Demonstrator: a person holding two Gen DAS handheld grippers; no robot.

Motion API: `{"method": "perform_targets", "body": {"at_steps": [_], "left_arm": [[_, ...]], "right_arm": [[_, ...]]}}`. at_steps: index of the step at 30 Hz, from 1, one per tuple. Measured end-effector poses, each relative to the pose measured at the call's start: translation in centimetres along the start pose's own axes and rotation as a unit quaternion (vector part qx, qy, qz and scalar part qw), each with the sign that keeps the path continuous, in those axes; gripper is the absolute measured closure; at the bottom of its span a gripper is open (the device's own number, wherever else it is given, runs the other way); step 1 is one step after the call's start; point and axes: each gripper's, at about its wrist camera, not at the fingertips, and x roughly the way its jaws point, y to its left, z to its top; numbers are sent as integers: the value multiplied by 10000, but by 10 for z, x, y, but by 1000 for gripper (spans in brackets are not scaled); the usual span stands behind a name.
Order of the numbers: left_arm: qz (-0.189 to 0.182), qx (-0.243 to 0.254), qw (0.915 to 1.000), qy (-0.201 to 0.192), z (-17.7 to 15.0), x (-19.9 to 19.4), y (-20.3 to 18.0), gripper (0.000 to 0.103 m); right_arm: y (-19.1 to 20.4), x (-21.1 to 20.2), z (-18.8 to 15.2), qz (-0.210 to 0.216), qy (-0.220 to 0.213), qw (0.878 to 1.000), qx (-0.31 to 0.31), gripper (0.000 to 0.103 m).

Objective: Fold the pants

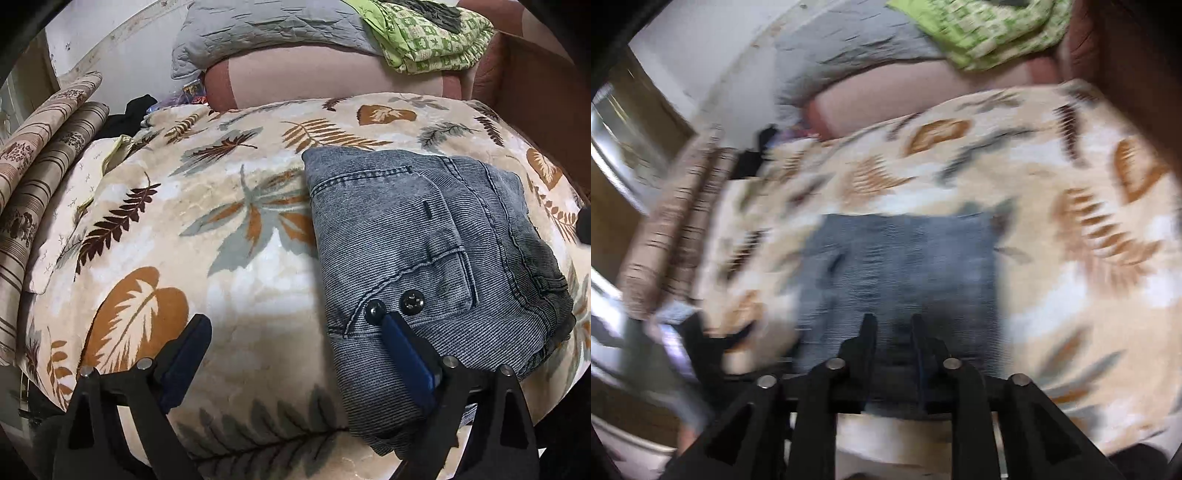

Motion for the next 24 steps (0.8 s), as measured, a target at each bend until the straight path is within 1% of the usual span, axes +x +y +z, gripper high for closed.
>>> {"method": "perform_targets", "body": {"at_steps": [1,2,3,4,5,6,8,9,10,11,12,13,14,15,16,17,18,20,21,22,23,24], "left_arm": [[0,-2,10000,-4,0,0,0,9],[6,1,10000,-2,0,0,0,9],[-38,24,10000,8,0,0,1,9],[-59,65,10000,19,2,-2,1,9],[-104,57,9999,-47,3,-7,3,10],[-133,15,9998,-120,6,-13,7,10],[-177,-278,9988,-363,13,-27,15,10],[-269,-401,9976,-497,16,-33,17,10],[-262,-383,9975,-540,17,-33,15,10],[-131,-253,9985,-462,17,-28,10,10],[24,72,9998,-159,13,-13,-1,10],[93,359,9993,89,7,2,-11,10],[168,334,9992,-148,2,2,-11,10],[134,235,9994,-195,1,0,-8,10],[94,191,9997,-127,2,1,-7,10],[64,188,9997,-104,4,3,-6,10],[47,195,9997,-104,4,4,-6,10],[37,144,9998,-118,2,4,-5,10],[42,148,9998,-133,2,4,-5,10],[43,167,9997,-145,2,3,-5,10],[29,179,9997,-153,1,3,-5,9],[4,157,9998,-150,1,3,-5,9]], "right_arm": [[3,9,-3,-72,95,9999,-100,70],[3,23,-9,-370,249,9986,-292,70],[-1,39,-16,-673,491,9955,-454,67],[-11,64,-28,-836,977,9901,-565,67],[-16,64,-32,-728,794,9925,-576,67],[-17,59,-32,-685,707,9935,-566,67],[-11,57,-27,-853,779,9912,-653,67],[-8,60,-28,-941,825,9890,-789,65],[-5,63,-29,-994,834,9876,-886,65],[-4,62,-28,-1006,844,9872,-900,65],[-5,62,-26,-977,880,9876,-858,65],[-8,62,-23,-916,956,9882,-770,65],[-10,60,-19,-862,1027,9887,-662,65],[-9,55,-13,-905,1007,9889,-611,65],[-7,45,-4,-1017,815,9894,-641,65],[-1,37,7,-1038,589,9904,-698,65],[4,30,12,-1021,454,9912,-703,64],[18,26,41,-931,134,9924,-788,55],[24,30,48,-911,68,9919,-878,45],[29,38,60,-849,17,9919,-946,41],[30,49,71,-796,4,9922,-960,41],[31,60,77,-879,32,9913,-979,41]]}}
